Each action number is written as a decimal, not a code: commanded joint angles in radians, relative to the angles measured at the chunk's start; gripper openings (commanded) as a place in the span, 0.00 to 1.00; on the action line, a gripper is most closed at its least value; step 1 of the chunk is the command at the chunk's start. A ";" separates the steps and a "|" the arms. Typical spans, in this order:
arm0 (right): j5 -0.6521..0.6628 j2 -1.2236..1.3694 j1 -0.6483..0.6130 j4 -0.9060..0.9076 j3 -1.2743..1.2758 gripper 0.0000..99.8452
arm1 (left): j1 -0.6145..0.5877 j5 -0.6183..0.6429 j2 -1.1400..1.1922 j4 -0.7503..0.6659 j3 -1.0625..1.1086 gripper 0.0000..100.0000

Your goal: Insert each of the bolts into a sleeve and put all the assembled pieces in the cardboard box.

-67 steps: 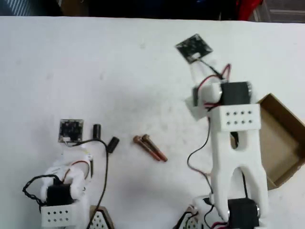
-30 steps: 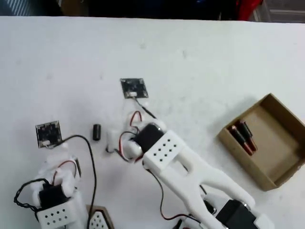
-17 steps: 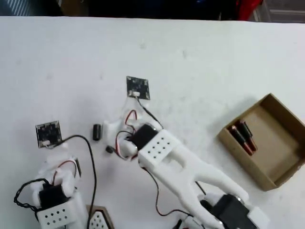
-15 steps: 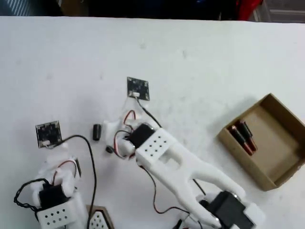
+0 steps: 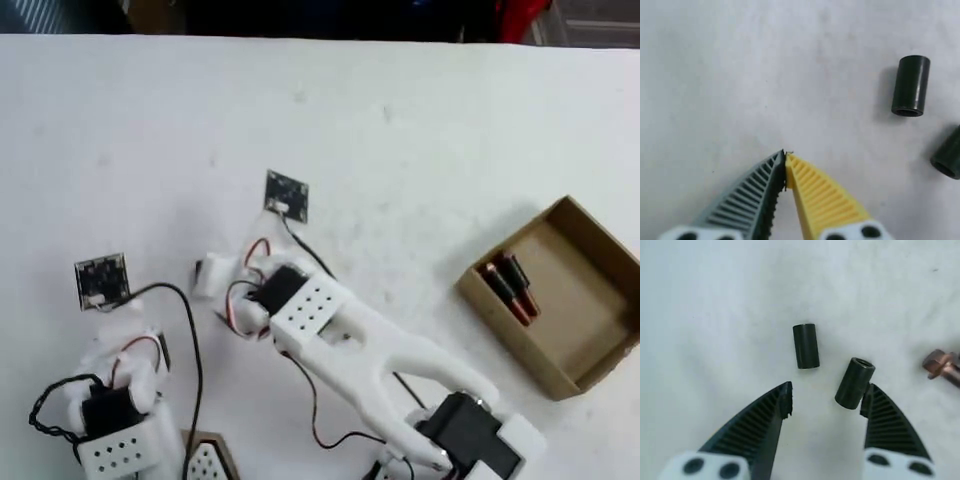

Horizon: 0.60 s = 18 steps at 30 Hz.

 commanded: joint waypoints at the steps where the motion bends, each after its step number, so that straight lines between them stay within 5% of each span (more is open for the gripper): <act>1: -0.031 -0.002 -0.004 -0.022 0.018 0.20 | -0.007 -0.002 -0.008 -0.015 -0.015 0.02; 10: -0.035 -0.002 0.013 -0.051 0.054 0.20 | -0.007 -0.002 -0.008 -0.015 -0.015 0.02; 18: -0.035 -0.002 0.013 -0.303 0.210 0.20 | -0.007 -0.002 -0.008 -0.015 -0.014 0.02</act>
